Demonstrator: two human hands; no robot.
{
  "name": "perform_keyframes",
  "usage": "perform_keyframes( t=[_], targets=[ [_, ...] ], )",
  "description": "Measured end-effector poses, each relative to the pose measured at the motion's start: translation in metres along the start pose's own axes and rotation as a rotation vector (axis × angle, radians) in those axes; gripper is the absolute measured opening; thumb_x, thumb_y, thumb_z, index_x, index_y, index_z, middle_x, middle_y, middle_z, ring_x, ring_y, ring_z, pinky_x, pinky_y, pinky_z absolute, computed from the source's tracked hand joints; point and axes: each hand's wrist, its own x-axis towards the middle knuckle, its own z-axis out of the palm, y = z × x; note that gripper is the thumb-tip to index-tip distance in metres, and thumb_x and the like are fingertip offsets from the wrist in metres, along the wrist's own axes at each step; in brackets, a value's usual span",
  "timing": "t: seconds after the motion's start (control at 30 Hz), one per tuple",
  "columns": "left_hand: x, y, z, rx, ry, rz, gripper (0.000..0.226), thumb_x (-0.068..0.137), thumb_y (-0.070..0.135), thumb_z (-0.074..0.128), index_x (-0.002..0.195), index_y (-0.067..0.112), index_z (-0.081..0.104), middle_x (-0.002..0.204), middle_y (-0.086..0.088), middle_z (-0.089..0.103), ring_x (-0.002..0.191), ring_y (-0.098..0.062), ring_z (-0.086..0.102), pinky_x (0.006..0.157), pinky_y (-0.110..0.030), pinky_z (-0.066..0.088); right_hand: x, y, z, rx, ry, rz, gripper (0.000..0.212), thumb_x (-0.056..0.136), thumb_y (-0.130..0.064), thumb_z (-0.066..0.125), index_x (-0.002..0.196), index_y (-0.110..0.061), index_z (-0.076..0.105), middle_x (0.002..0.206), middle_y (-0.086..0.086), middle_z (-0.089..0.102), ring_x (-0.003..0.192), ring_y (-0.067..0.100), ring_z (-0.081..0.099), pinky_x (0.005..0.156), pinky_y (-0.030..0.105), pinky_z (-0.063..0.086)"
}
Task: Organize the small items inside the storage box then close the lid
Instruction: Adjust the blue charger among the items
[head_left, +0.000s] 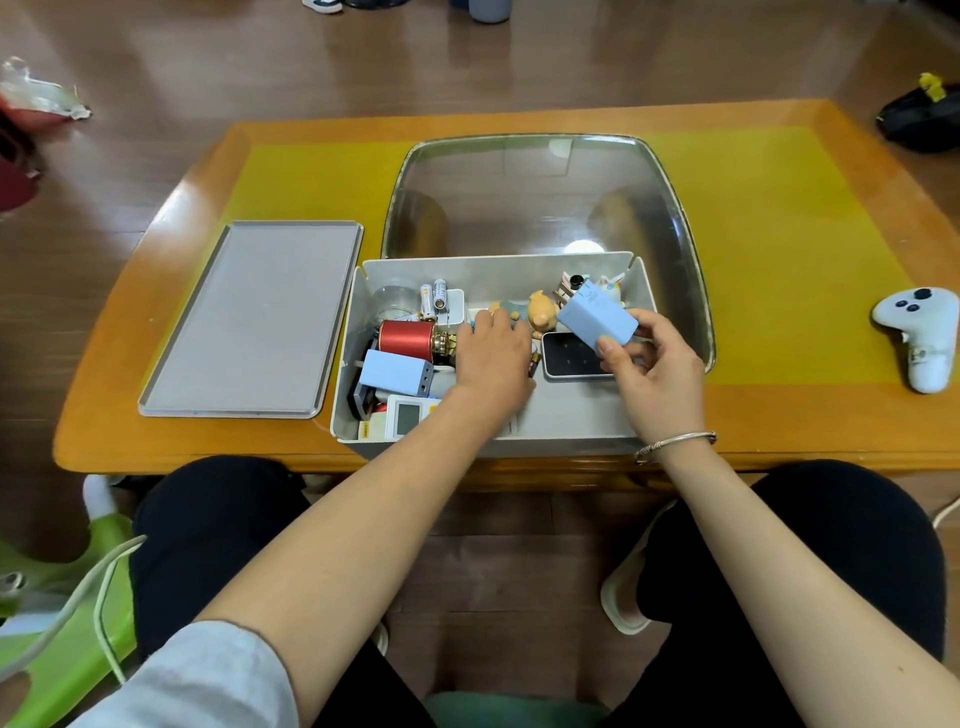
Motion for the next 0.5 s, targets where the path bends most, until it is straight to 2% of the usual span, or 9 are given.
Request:
perform_keyframes(
  t=[0.2,0.3,0.43,0.5],
  targets=[
    [-0.003,-0.002,-0.001,-0.038,-0.010,0.032,0.058,0.082,0.049,0.066,0.123,0.013,0.047,0.126,-0.009,0.046,0.118,-0.028,0.041,0.094,-0.038,0.035,-0.001,-0.001,0.000,-0.005,-0.007,-0.007,0.031,0.084,-0.010,0.066,0.115,-0.009,0.057,0.094,0.004,0.063,0.071,-0.005,0.059,0.058,-0.002,0.040],
    [-0.005,-0.007,-0.005,-0.140,-0.016,0.038,0.052,0.084,0.051,0.061,0.121,0.015,0.051,0.124,-0.008,0.047,0.118,-0.028,0.041,0.096,-0.040,0.034,-0.001,-0.001,0.001,-0.026,-0.008,-0.017,0.032,0.084,-0.009,0.066,0.115,-0.008,0.058,0.096,0.001,0.061,0.071,-0.015,0.058,0.057,-0.003,0.039],
    [-0.018,-0.015,-0.010,-0.351,0.077,0.049,0.027,0.095,0.034,0.052,0.113,0.015,0.056,0.116,-0.006,0.051,0.111,-0.026,0.044,0.094,-0.039,0.038,-0.002,-0.001,0.002,-0.059,-0.037,-0.023,0.034,0.085,-0.010,0.066,0.117,-0.011,0.057,0.101,-0.005,0.057,0.074,-0.015,0.056,0.058,-0.002,0.040],
    [-0.028,-0.017,-0.013,-0.589,0.142,0.008,0.025,0.097,0.029,0.049,0.116,0.014,0.055,0.112,-0.004,0.054,0.104,-0.021,0.050,0.090,-0.037,0.042,-0.002,0.000,0.003,-0.038,-0.078,-0.014,0.035,0.084,-0.008,0.067,0.117,-0.012,0.056,0.103,-0.008,0.057,0.079,-0.011,0.058,0.062,-0.001,0.044]
  ],
)
